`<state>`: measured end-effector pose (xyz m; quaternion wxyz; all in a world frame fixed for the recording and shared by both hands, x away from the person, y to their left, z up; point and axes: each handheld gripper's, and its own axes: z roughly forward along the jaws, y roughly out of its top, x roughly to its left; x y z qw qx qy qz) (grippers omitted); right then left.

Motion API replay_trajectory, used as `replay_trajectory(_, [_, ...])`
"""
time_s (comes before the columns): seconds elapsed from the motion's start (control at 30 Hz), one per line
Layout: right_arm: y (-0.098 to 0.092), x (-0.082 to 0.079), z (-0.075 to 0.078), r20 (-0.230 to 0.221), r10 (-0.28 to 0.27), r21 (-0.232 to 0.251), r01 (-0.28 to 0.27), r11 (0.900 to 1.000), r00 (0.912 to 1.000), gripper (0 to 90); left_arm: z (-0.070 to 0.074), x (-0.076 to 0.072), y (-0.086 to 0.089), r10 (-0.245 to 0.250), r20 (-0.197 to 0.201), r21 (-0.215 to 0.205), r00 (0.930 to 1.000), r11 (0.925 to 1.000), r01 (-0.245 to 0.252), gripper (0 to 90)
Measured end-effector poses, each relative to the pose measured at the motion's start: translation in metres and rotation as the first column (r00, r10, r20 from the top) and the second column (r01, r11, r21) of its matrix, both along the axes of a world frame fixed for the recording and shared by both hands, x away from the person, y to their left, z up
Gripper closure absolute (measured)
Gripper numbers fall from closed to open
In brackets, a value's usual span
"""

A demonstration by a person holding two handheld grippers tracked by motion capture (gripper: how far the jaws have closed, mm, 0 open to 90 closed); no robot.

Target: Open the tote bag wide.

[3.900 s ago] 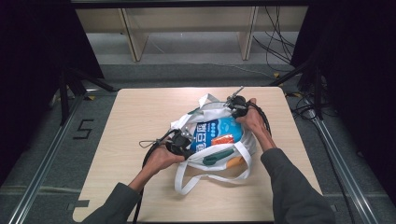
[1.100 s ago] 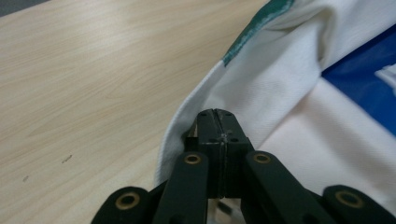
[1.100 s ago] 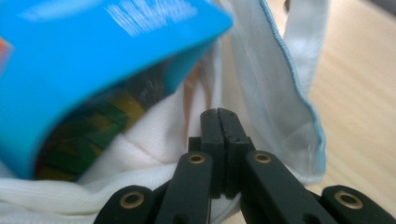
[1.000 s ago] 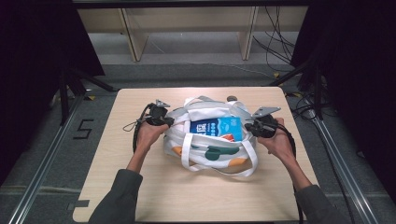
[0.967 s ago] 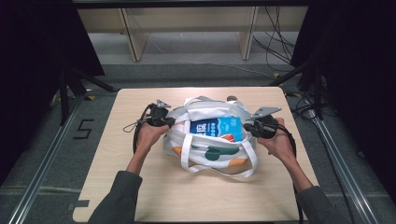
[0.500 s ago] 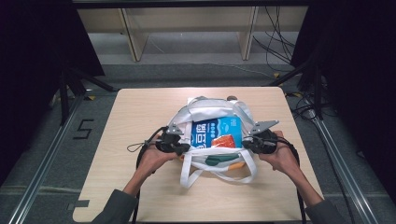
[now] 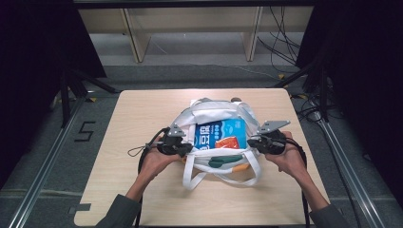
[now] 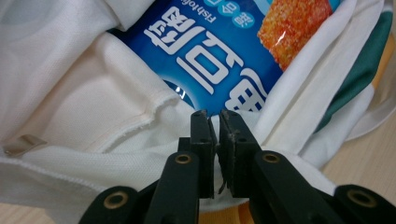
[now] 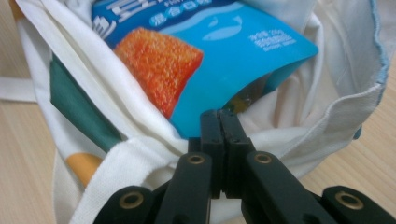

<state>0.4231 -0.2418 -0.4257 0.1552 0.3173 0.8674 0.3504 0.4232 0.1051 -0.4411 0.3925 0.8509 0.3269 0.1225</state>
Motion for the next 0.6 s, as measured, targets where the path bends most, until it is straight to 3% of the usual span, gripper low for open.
replay_trajectory(0.03, [-0.001,0.002,-0.001,0.037,0.018,0.012,-0.019,1.0,0.9991,90.0,0.0,0.0,0.0,0.01,0.0,-0.025,0.9999,0.9996,-0.01,82.7])
replay_trajectory(0.27, [-0.005,0.0,0.008,0.038,-0.006,0.04,0.005,0.999,0.9992,89.6,0.004,-0.001,0.001,0.014,0.008,-0.047,0.9999,0.9988,-0.013,78.3])
replay_trajectory(0.3, [-0.005,0.0,0.008,0.058,-0.005,0.045,0.003,0.999,0.9983,89.4,0.005,-0.001,0.002,0.02,0.008,-0.051,0.9998,0.9985,-0.019,77.7])
replay_trajectory(0.47, [-0.01,0.004,0.017,0.072,-0.046,0.08,0.04,0.996,0.9964,88.0,0.017,0.0,0.007,0.065,0.039,-0.1,0.9971,0.9931,-0.061,72.0])
replay_trajectory(0.53, [-0.012,0.007,0.018,0.093,-0.039,0.102,0.029,0.994,0.9949,87.9,0.022,0.0,0.01,0.072,0.042,-0.121,0.9965,0.9905,-0.067,71.6])
replay_trajectory(0.57, [-0.014,0.007,0.02,0.074,-0.04,0.101,0.033,0.994,0.9965,88.0,0.024,-0.001,0.011,0.072,0.046,-0.122,0.9963,0.9904,-0.066,71.4])
replay_trajectory(0.6, [-0.015,0.007,0.02,0.098,-0.041,0.107,0.03,0.994,0.9943,87.9,0.025,-0.001,0.013,0.072,0.049,-0.124,0.9962,0.9901,-0.065,70.8])
